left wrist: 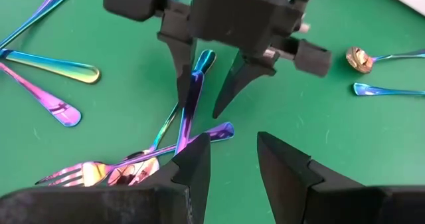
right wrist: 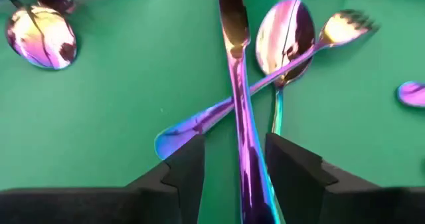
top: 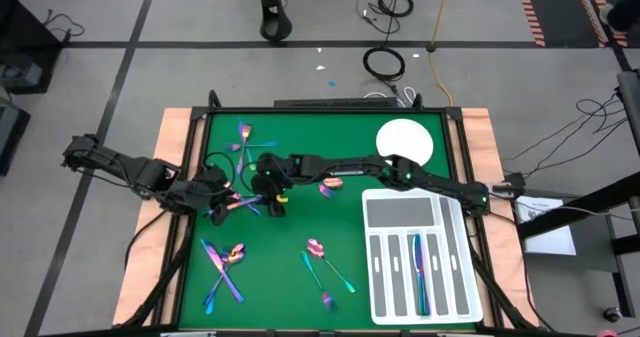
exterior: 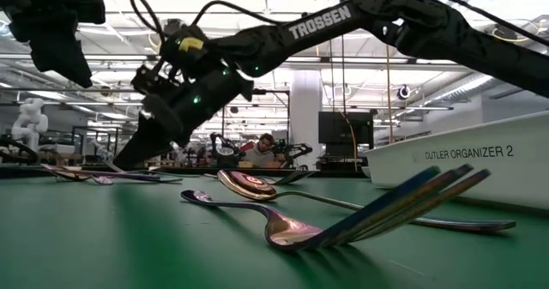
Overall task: Sort silverware
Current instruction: Put the middle left knife into the utensil organizer
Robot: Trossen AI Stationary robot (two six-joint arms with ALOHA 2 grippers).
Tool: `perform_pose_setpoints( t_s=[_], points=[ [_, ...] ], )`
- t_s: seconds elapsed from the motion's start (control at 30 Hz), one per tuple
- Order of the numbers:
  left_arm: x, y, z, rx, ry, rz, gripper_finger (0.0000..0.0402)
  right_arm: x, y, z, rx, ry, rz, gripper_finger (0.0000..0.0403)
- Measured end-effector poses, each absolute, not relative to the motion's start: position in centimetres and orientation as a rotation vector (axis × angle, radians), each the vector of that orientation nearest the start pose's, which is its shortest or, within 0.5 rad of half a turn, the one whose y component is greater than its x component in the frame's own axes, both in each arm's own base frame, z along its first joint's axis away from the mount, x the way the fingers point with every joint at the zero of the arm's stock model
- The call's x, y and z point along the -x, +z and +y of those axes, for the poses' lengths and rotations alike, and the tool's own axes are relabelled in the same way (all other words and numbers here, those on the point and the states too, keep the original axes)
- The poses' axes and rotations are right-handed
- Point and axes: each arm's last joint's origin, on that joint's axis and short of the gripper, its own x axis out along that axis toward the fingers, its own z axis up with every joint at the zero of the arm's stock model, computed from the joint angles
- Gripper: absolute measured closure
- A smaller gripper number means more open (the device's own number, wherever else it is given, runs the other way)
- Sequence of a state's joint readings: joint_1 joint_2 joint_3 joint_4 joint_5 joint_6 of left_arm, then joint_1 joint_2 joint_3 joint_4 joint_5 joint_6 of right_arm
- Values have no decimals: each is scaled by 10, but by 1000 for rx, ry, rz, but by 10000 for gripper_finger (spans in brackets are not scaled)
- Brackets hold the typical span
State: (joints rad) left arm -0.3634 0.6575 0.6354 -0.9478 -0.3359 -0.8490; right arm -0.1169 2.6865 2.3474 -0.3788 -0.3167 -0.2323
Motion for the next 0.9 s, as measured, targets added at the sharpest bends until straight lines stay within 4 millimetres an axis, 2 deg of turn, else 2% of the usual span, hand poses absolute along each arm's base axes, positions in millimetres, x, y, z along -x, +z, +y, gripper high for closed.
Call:
perform_pose_setpoints(
  t_s=[0.33,0.6,0.73,0.9],
  points=[
    [-108,241,-31,438,349,848,277,-580,111,-67,80,256,675,257],
    [-108,240,-31,431,354,848,277,-579,109,-68,121,214,691,260],
    [-108,240,-31,430,355,849,277,-580,109,-69,138,182,689,284],
    [-108,240,-30,424,354,852,277,-581,110,-70,123,159,679,346]
  ],
)
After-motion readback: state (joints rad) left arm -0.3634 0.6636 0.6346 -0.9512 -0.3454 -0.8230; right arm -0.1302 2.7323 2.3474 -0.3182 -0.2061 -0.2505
